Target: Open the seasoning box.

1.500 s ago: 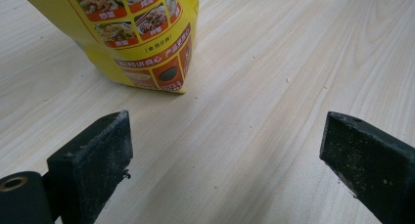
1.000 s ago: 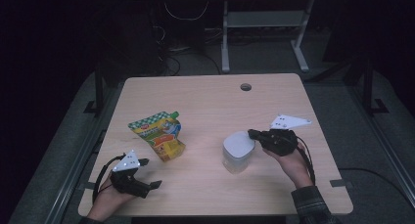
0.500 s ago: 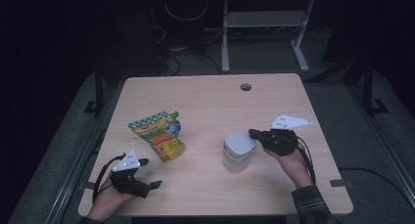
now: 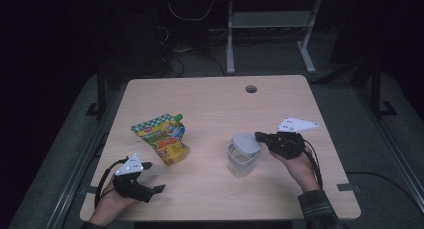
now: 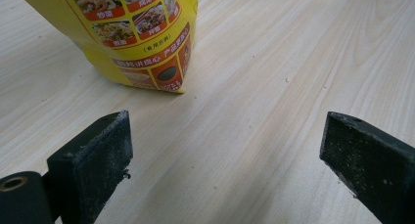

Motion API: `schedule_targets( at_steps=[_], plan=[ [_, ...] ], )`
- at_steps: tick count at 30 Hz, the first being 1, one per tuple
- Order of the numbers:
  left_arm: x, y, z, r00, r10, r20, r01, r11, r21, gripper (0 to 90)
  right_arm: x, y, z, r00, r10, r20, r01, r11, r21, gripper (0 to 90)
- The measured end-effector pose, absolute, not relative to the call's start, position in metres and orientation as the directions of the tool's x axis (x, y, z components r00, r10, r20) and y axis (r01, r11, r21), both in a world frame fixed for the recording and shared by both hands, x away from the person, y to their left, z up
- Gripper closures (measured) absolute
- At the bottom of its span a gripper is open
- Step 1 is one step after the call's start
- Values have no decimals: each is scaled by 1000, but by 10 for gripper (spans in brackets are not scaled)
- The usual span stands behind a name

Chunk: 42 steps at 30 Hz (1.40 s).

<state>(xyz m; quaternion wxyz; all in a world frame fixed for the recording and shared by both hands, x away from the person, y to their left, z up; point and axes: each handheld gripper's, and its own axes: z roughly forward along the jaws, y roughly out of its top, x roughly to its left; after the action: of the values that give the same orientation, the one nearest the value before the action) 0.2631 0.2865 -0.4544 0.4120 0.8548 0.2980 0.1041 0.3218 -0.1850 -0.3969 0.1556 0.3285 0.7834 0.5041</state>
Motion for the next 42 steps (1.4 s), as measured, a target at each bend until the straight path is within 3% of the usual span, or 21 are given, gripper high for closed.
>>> schedule_targets(
  at_steps=[42],
  plan=[
    [265,286,-454,795,604,-63,425,-479,768,49,332,-199,-417,-705,699,123,414,263,872,896]
  ],
)
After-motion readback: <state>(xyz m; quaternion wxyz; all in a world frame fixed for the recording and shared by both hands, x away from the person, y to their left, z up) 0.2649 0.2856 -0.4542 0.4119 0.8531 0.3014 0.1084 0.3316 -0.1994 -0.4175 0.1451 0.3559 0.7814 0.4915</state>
